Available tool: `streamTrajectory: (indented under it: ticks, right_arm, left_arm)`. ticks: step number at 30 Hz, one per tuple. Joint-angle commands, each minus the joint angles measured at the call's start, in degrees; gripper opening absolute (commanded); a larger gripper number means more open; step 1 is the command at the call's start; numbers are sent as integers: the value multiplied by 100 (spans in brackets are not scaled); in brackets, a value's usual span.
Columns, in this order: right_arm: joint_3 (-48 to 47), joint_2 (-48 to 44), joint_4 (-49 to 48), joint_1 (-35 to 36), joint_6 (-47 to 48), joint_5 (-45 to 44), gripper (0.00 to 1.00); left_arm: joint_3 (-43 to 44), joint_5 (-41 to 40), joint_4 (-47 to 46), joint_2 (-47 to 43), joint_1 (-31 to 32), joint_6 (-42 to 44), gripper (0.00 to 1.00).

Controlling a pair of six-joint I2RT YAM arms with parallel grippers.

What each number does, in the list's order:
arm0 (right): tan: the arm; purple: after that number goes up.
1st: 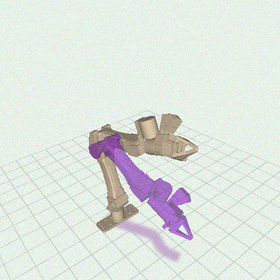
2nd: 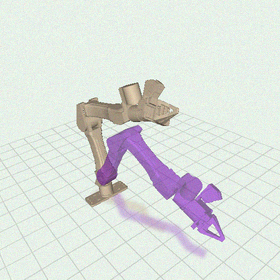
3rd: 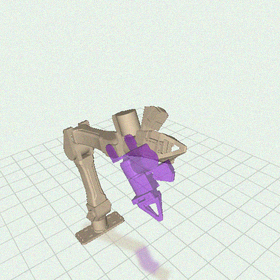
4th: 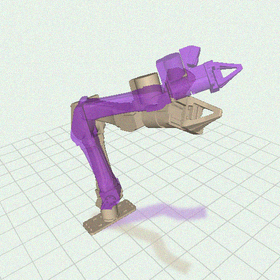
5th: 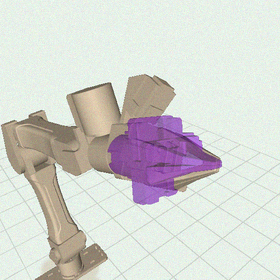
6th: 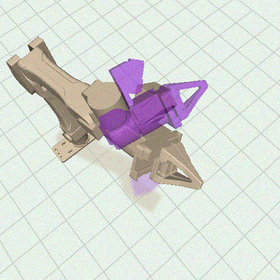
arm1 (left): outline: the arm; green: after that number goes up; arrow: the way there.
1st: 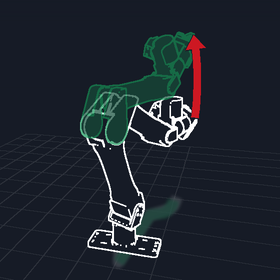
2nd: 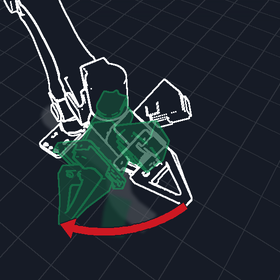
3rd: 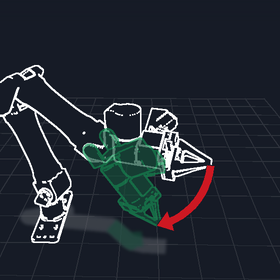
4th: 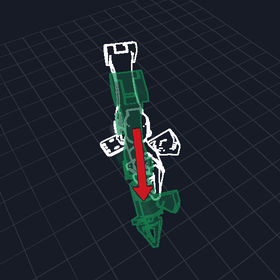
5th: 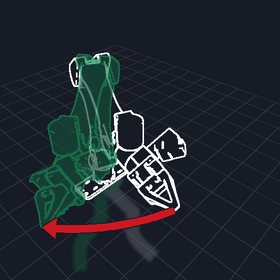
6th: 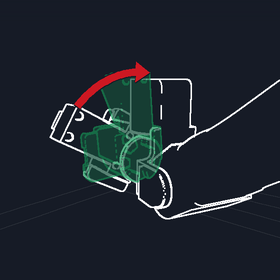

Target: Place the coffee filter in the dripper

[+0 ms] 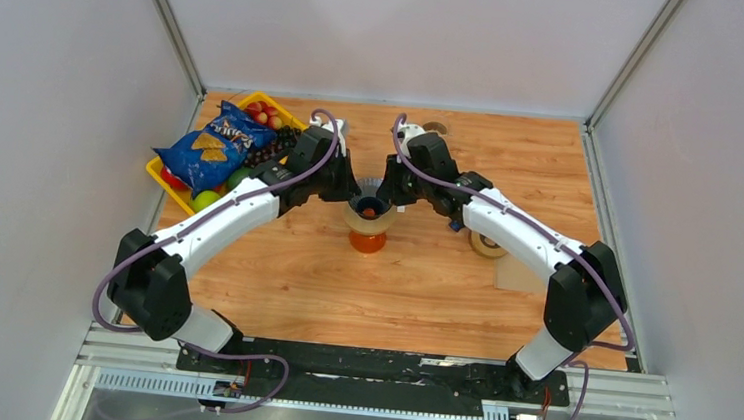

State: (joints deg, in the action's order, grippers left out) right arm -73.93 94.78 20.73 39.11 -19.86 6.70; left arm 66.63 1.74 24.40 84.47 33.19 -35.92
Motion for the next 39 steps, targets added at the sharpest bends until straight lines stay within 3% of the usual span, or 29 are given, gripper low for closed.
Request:
streamTrajectory:
  ticks: [1, 10, 24, 28, 30, 39]
  right_arm:
    - [348, 629, 1497, 279, 240, -349, 1]
    - [-508, 521, 1609, 413, 206, -292, 7]
    - [-1537, 554, 1936, 422, 333, -357, 16]
    - [-1722, 578, 1988, 422, 333, -313, 22]
    - [-1805, 585, 1996, 422, 321, -286, 32]
    - [-2222, 682, 2052, 422, 325, -271, 42]
  left_arm:
    - [-487, -388, 1217, 821, -4, -228, 0]
    - [-134, -285, 1097, 216, -5, -292, 2]
    - [559, -209, 958, -39, 132, -264, 22]
    - [717, -209, 1000, -26, 152, -229, 27]
    - [772, -209, 1009, -35, 154, -201, 30]
    - [1142, -220, 1134, -46, 157, -19, 47]
